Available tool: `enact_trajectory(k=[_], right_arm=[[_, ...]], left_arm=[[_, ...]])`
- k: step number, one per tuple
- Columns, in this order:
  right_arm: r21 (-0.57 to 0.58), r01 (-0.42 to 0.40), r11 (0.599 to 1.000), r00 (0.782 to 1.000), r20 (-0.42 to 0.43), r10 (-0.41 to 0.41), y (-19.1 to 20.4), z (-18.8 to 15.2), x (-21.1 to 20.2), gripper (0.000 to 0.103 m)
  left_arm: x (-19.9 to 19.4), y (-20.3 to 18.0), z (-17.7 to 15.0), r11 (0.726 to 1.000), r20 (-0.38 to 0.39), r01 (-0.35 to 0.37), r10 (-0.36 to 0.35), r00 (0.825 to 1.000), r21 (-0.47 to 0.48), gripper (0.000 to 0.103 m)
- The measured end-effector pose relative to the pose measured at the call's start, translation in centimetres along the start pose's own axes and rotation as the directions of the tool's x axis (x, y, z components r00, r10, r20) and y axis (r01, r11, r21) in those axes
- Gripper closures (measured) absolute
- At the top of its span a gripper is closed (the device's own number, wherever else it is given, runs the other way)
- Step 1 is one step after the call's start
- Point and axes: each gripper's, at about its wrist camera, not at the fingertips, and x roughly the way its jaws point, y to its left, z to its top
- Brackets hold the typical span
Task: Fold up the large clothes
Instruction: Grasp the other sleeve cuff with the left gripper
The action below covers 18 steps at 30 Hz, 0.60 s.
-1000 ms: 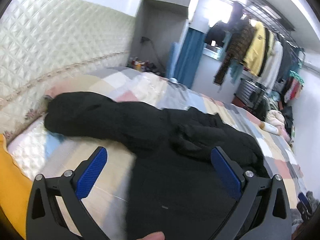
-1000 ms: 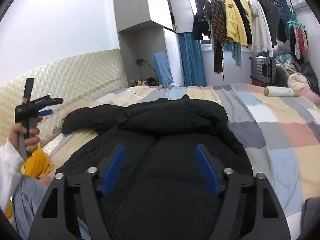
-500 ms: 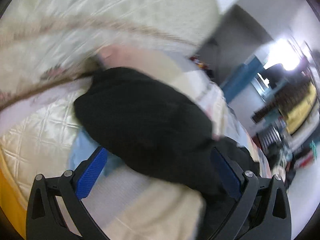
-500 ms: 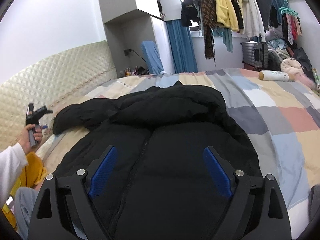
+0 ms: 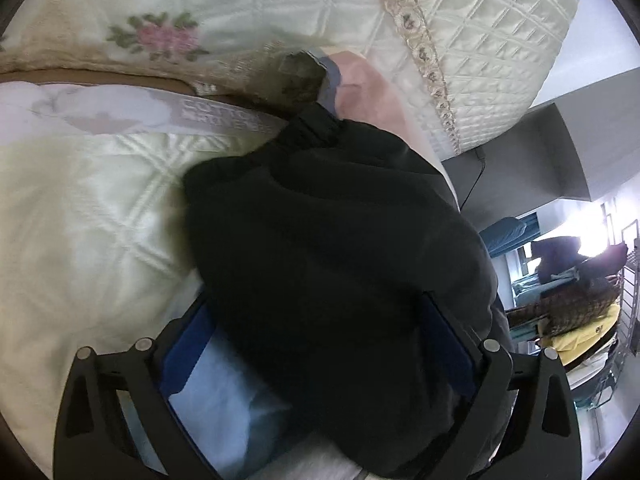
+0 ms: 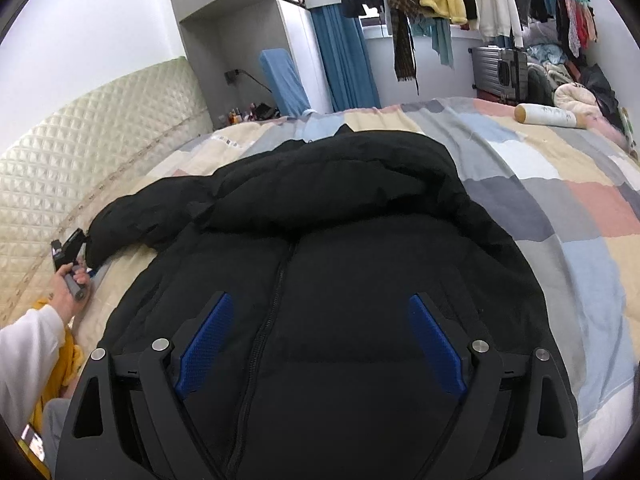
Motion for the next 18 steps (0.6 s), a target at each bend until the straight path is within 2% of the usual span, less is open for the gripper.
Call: enact_trajectory(k=[3,5,6,8,10,13,18], right_arm=[[0.010,0.012,1.000,1.000,-0.002,-0.012,-0.3,0.0,0.0,0.014],[0.013,0.021,1.000,1.000,0.001,-0.021,-0.4,0.0,-0.2,0.014],[0.011,0.027,1.000,1.000,0.003,-0.027,-0.4,0.0,-0.3,0.014],[0.002,0.040,0.999,0.999,0.013,-0.040,-0.3,0.0,-0.8,0.014],[-0.003,0.039,0.999,0.999,0.023,-0.039,-0.3,-0.1,-1.2,0.014],[-0.019,0.039,0.999,0.998,0.053,-0.038,-0.2,0.0,-2.3,0.014],[-0.030,0.034,0.999,0.995,0.098,-0.031,-0.6,0.1,-4.2,0.011]], left_arm=[[0.6,-0.2,-0.1,0.999,0.013,0.031,-0.030,0.999,-0.029,0.013],[0.3,-0.7,-0.2,0.999,0.026,0.027,-0.026,0.999,-0.029,0.034],[0.1,-0.9,-0.1,1.000,0.031,0.017,-0.017,0.999,-0.024,0.041],[-1.0,-1.5,0.2,1.000,0.051,0.015,-0.015,0.999,-0.015,0.080],[-2.3,-2.6,0.7,1.000,0.075,0.002,-0.002,0.997,0.003,0.091],[-5.4,-5.8,1.4,0.995,0.130,-0.051,0.040,0.991,0.082,0.096],[-9.8,-10.2,1.6,0.977,0.196,-0.107,0.070,0.978,0.186,0.098]])
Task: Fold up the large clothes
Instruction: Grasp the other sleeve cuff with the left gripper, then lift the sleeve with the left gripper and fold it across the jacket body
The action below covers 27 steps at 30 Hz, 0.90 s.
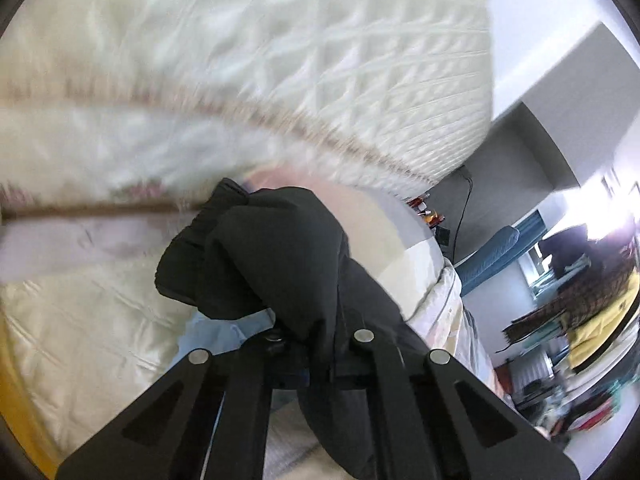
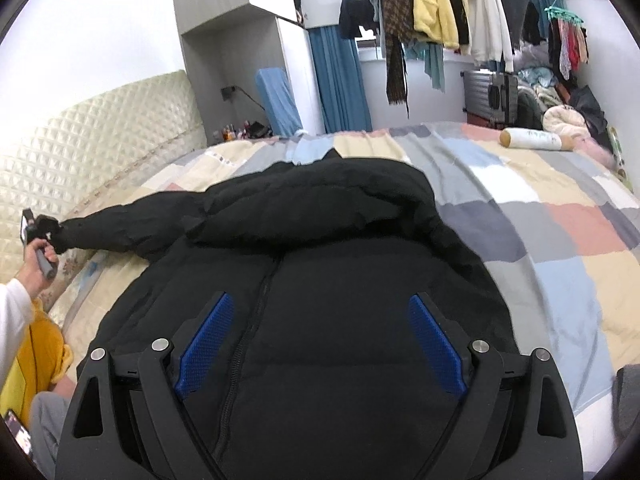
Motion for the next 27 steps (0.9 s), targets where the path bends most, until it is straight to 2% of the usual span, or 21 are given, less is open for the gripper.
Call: enact_trajectory(k=[3,6,10,12,15,22,25,27], right_arm=[[-0.015,0.004,1.000,1.000,0.014,-0.004,-0.3,0.0,-0.7,0.006],[-0.022,-0.007,1.000,1.000,0.015,0.007,-0.7,-0.3,-1.3,0.005],[-0.017,-0.017,1.000,0.998,0.057,0.018,-1.5,-0.2,-2.8,0.001],[-0.014,-0.012,1.000,0.996,0.086,0.013,-2.0,-0.1,-3.7,0.000],[-0.002,-0.021,1.000,0.994,0.110,0.021,-2.9,-0.2,-4.6,0.000],[0.042,-0.043,0.998,0.992,0.118,0.038,-4.4,-0.4,-5.1,0.000],[0.054,-0.053,0.997,0.991,0.125,0.046,-4.8,-0.5,-5.5,0.000],[0.059,-0.061,0.996,0.989,0.135,0.053,-4.9,-0.5,-5.9,0.000]], left_arm=[[-2.4,-2.6,0.6,0.997,0.029,-0.019,0.017,0.999,0.073,0.099],[-4.0,-6.8,0.6,0.984,0.062,-0.053,0.043,0.997,0.170,0.100],[-6.9,-12.5,-0.4,0.944,0.119,-0.083,0.047,0.992,0.318,0.100],[-8.6,-15.8,-1.4,0.910,0.150,-0.101,0.044,0.988,0.401,0.100],[-10.5,-20.4,-3.4,0.874,0.167,-0.076,-0.006,0.986,0.479,0.100],[-12.4,-26.8,-8.5,0.841,0.171,-0.017,-0.090,0.981,0.540,0.100],[-13.5,-29.7,-11.1,0.806,0.177,-0.014,-0.113,0.978,0.591,0.100],[-13.6,-32.0,-13.3,0.770,0.174,-0.005,-0.137,0.975,0.638,0.100]])
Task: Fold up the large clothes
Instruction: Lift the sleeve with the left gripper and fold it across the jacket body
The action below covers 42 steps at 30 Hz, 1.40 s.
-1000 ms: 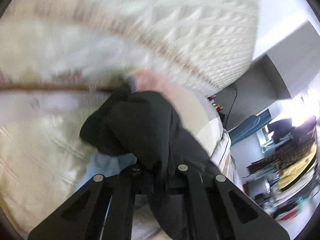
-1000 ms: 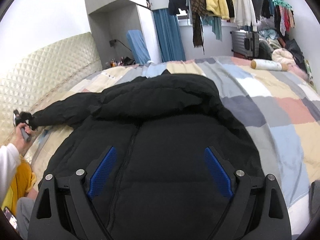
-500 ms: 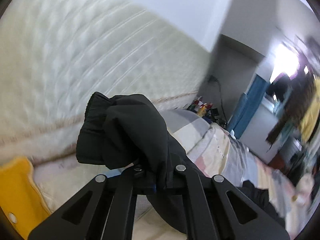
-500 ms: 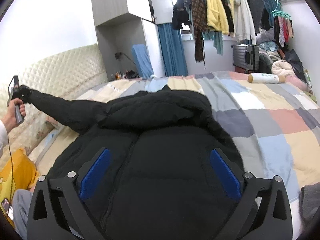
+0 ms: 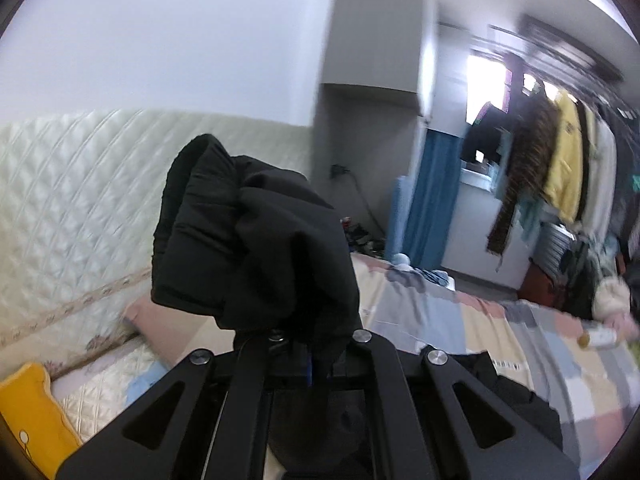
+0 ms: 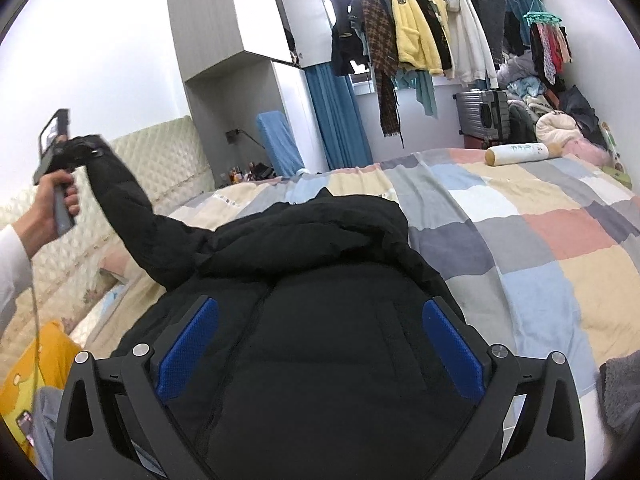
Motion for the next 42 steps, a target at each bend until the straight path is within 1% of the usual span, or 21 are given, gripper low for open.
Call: enact_trajectory(k=[3,6,10,12,13,15,17,19,22,23,25,28,30,31,33,35,37,39,41,42], right_arm=[[0.001,0.003,1.000,1.000,0.013,-0.003,0.0,0.1,-0.4,0.000],[0.001,0.004,1.000,1.000,0.012,-0.004,-0.1,0.0,-0.4,0.000],[0.009,0.008,1.000,1.000,0.000,-0.008,-0.5,0.1,-0.2,0.000],[0.005,0.006,1.000,1.000,-0.008,-0.005,-0.6,0.3,-0.1,0.000],[-0.004,0.011,1.000,1.000,0.000,-0.011,-0.6,0.4,-0.3,0.000],[-0.029,0.036,0.999,0.999,0.020,-0.036,-0.7,0.5,-0.5,0.000],[-0.021,0.037,0.999,0.999,0.020,-0.037,-1.1,0.5,-0.4,0.000],[0.004,0.022,1.000,1.000,0.008,-0.022,-1.8,0.5,-0.1,0.000],[0.036,0.024,0.999,1.000,-0.014,-0.023,-2.8,0.5,0.4,0.000],[0.041,0.026,0.999,1.000,-0.018,-0.026,-3.0,0.4,0.5,0.000],[0.058,0.021,0.998,0.999,-0.029,-0.020,-3.5,0.4,0.9,0.000],[0.087,0.010,0.996,0.999,-0.041,-0.006,-4.3,0.3,1.3,0.000],[0.106,0.000,0.994,0.999,-0.046,0.005,-4.9,0.2,1.6,0.000],[0.114,-0.011,0.993,0.999,-0.049,0.017,-5.1,0.2,1.8,0.000],[0.120,-0.021,0.993,0.998,-0.056,0.028,-5.4,0.1,2.2,0.000],[0.121,-0.024,0.992,0.998,-0.063,0.032,-5.4,0.0,2.4,0.000],[0.123,-0.023,0.992,0.997,-0.071,0.032,-5.5,-0.2,2.7,0.000],[0.127,-0.024,0.992,0.997,-0.075,0.034,-5.5,-0.2,2.8,0.000],[0.125,-0.024,0.992,0.997,-0.071,0.033,-5.4,-0.1,2.7,0.000],[0.121,-0.022,0.992,0.997,-0.064,0.030,-5.2,-0.1,2.6,0.000]], left_arm=[[-0.1,-4.4,-1.3,0.995,0.005,0.058,-0.059,0.998,0.080,0.100],[0.1,-9.1,-2.8,0.979,-0.009,0.121,-0.122,0.993,0.163,0.099],[0.4,-14.4,-5.1,0.950,-0.043,0.224,-0.220,0.974,0.218,0.099],[0.7,-17.0,-6.7,0.926,-0.075,0.294,-0.284,0.956,0.235,0.099],[1.0,-18.4,-7.7,0.909,-0.106,0.339,-0.322,0.941,0.242,0.099],[1.6,-20.5,-9.6,0.882,-0.151,0.393,-0.365,0.919,0.261,0.099],[2.0,-22.4,-11.5,0.860,-0.179,0.425,-0.388,0.904,0.282,0.098],[2.9,-24.1,-14.0,0.840,-0.227,0.458,-0.404,0.886,0.292,0.098],[4.2,-26.1,-17.4,0.817,-0.302,0.493,-0.409,0.861,0.299,0.098],[4.6,-26.4,-18.4,0.813,-0.318,0.499,-0.408,0.856,0.300,0.098],[5.2,-27.1,-20.3,0.808,-0.351,0.510,-0.404,0.845,0.296,0.098],[7.1,-28.4,-23.0,0.807,-0.423,0.521,-0.385,0.820,0.277,0.098],[7.5,-29.1,-24.4,0.809,-0.445,0.516,-0.367,0.817,0.281,0.098],[7.8,-29.3,-25.0,0.813,-0.461,0.516,-0.361,0.810,0.270,0.098],[8.1,-29.3,-25.5,0.822,-0.477,0.519,-0.367,0.798,0.235,0.098],[8.1,-28.9,-25.4,0.825,-0.480,0.521,-0.374,0.794,0.219,0.098],[8.0,-28.7,-25.3,0.828,-0.482,0.517,-0.370,0.794,0.216,0.098],[7.7,-28.6,-25.1,0.838,-0.489,0.496,-0.343,0.802,0.226,0.098],[6.9,-28.6,-24.8,0.842,-0.478,0.481,-0.327,0.815,0.244,0.096],[6.6,-28.4,-24.6,0.844,-0.478,0.480,-0.328,0.815,0.239,0.094]])
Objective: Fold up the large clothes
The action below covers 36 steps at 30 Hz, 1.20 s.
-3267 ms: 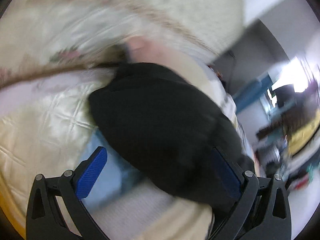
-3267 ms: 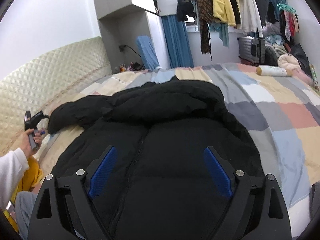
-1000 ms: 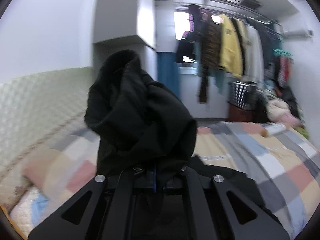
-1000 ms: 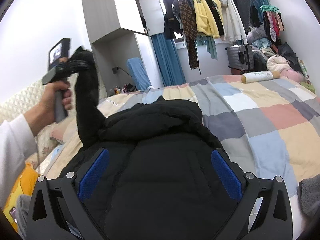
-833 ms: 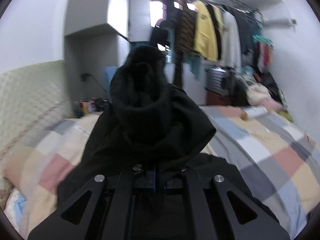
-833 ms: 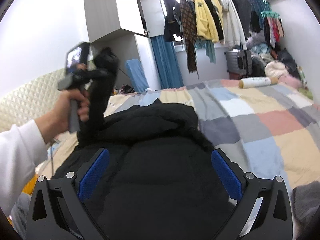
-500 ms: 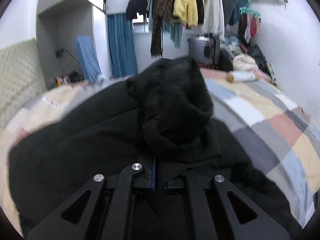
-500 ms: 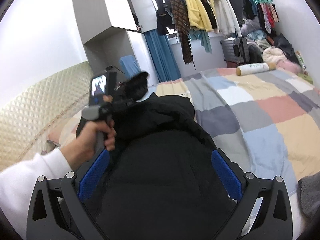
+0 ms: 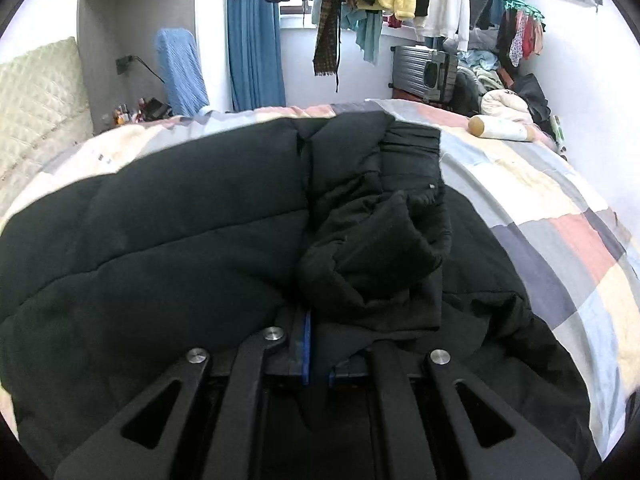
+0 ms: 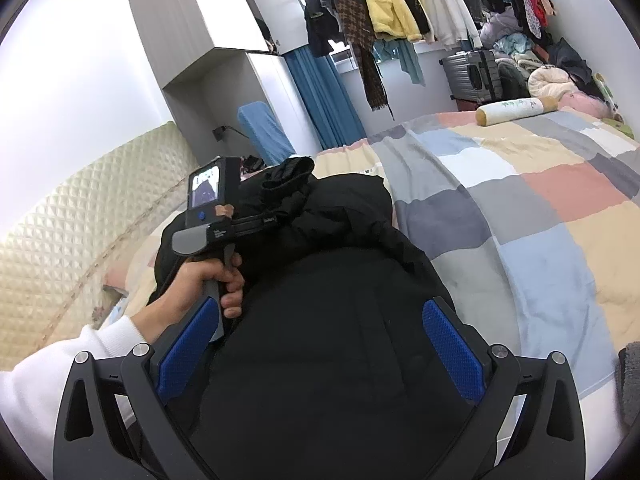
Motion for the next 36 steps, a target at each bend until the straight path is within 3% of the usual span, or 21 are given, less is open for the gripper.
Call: enact_trajectory(k=[3,5,8,22,29,36], right_arm=[[-0.020,0.004,1.000,1.000,0.020,-0.004,0.5,0.0,-0.3,0.000],[-0.037,0.004,0.999,1.000,0.029,-0.003,1.0,0.1,-0.5,0.000],[-0.066,-0.004,0.998,0.999,0.043,0.006,1.6,0.0,-0.7,0.000],[-0.120,-0.024,0.993,0.995,0.092,0.035,3.9,-0.4,-1.5,0.000],[-0.140,-0.037,0.989,0.993,0.105,0.052,5.4,0.5,-1.9,0.000],[-0.241,-0.017,0.970,0.997,0.069,0.035,8.3,4.2,1.9,0.000]], left_arm=[[-1.5,0.5,-0.2,0.999,0.019,0.002,-0.001,1.000,-0.038,0.080],[-2.7,0.5,-0.5,0.999,0.053,-0.012,0.014,0.999,-0.038,0.055],[-4.2,0.8,-0.7,0.999,0.068,-0.014,0.017,0.998,-0.037,0.036],[-16.2,6.6,-3.2,0.994,0.200,-0.010,0.032,0.979,-0.112,0.032],[-18.4,10.8,-5.7,0.990,0.202,-0.014,0.043,0.979,-0.142,0.032],[-16.9,15.8,-7.7,0.983,0.157,-0.048,0.076,0.985,-0.177,0.030]])
